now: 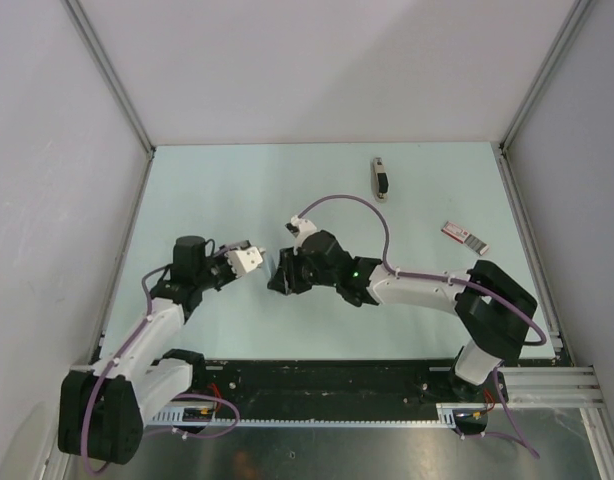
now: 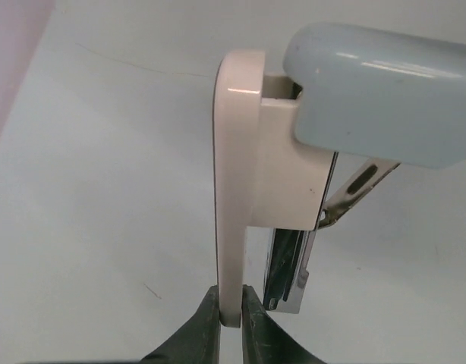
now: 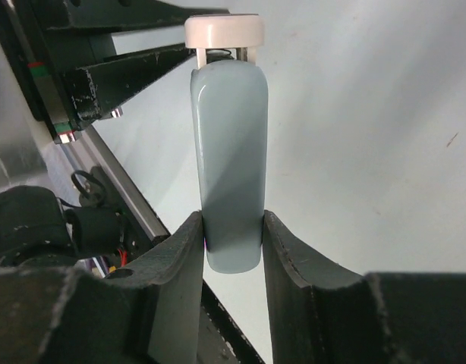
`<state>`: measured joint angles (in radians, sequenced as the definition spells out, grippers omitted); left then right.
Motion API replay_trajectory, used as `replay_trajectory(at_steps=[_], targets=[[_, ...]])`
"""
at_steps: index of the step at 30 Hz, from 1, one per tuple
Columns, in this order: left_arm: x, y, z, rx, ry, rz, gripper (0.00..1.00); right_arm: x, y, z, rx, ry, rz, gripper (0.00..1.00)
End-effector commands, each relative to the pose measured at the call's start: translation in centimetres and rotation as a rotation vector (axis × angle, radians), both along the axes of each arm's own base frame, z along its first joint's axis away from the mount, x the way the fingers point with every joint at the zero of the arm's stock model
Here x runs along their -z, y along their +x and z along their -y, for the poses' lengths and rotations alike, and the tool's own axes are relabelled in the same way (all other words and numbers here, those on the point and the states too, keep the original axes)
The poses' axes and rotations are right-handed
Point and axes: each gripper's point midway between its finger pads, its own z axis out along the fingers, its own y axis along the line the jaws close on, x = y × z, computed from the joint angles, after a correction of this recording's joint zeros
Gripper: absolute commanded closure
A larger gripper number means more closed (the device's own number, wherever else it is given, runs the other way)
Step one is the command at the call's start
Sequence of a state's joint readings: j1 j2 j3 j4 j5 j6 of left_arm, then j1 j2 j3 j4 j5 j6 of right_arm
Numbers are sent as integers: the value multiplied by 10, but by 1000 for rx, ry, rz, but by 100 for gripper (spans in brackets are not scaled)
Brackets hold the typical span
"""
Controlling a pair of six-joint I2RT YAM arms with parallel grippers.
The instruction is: Unload the staples from the stapler
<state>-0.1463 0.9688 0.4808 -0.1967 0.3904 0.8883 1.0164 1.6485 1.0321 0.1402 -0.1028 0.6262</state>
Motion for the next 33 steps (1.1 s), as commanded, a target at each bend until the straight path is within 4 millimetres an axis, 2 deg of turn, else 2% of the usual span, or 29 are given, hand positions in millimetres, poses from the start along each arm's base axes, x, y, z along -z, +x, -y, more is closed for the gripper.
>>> replay_trajectory(at_steps=[1, 13, 17, 19, 21, 24, 28, 32, 33], targets=[[-14, 13, -8, 34, 161, 182, 100, 6, 5, -4, 13, -11, 37, 100], [-19, 20, -17, 12, 234, 333, 100, 8, 14, -22, 37, 64, 45, 100], [-17, 17, -13, 4, 203, 293, 100, 10, 19, -23, 47, 69, 37, 100], [-12, 9, -4, 17, 151, 208, 93, 5, 23, -24, 61, 88, 36, 100], [-10, -3, 9, 43, 82, 113, 79, -4, 31, -24, 88, 110, 41, 100], [-18, -21, 29, 88, -38, 7, 65, -19, 46, -22, 136, 140, 54, 100], [-34, -43, 53, 116, -200, -137, 58, -30, 65, -17, 198, 146, 66, 100], [-52, -68, 76, 160, -352, -308, 53, -31, 80, -10, 239, 128, 68, 100], [-59, -72, 81, 164, -389, -342, 44, -32, 83, -9, 247, 118, 71, 100]])
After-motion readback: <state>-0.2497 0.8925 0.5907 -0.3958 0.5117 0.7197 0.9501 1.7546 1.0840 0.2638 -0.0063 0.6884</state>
